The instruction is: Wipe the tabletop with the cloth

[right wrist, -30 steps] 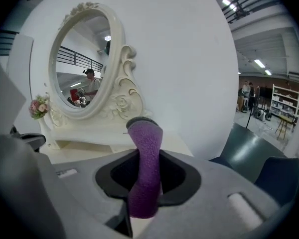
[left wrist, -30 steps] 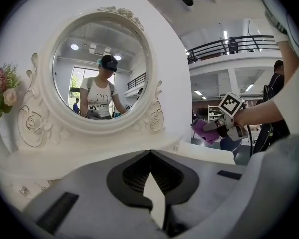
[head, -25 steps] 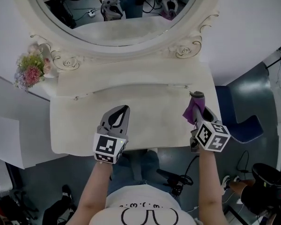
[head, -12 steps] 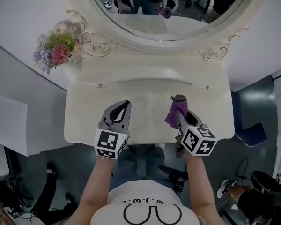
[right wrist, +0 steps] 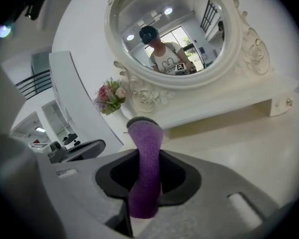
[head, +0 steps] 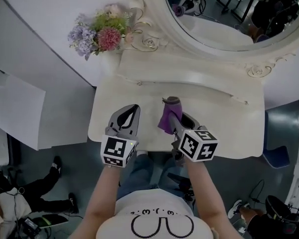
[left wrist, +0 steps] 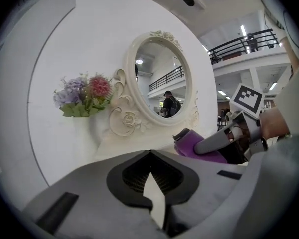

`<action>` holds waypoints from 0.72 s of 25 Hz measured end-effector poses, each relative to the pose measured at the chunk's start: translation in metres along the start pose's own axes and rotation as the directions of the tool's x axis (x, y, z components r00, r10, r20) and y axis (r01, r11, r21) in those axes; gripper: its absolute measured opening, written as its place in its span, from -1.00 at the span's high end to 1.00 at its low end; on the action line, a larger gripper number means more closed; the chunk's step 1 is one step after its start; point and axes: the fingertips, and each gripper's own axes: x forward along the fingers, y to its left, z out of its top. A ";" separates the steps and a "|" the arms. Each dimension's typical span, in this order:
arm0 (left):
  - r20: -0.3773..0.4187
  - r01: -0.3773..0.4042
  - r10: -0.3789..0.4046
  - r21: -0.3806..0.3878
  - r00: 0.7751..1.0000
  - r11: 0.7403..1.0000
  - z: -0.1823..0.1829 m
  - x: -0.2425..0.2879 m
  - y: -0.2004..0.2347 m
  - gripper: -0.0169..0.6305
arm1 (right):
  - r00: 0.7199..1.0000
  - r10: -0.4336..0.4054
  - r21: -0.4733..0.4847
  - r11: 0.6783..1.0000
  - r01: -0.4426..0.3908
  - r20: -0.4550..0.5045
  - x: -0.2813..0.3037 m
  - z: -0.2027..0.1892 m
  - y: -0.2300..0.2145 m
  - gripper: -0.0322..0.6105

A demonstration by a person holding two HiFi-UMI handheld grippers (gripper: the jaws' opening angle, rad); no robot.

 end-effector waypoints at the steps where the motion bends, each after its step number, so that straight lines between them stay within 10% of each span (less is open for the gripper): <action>1: -0.001 -0.016 0.016 -0.001 1.000 1.000 -0.001 -0.007 0.010 0.96 | 1.000 0.022 0.002 1.000 -0.022 -0.011 0.010 -0.004 0.013 0.60; 18: -0.006 -0.273 0.273 -0.051 0.962 0.961 -0.025 -0.110 0.141 0.96 | 0.933 0.264 0.100 0.964 -0.246 -0.245 0.149 -0.101 0.189 0.60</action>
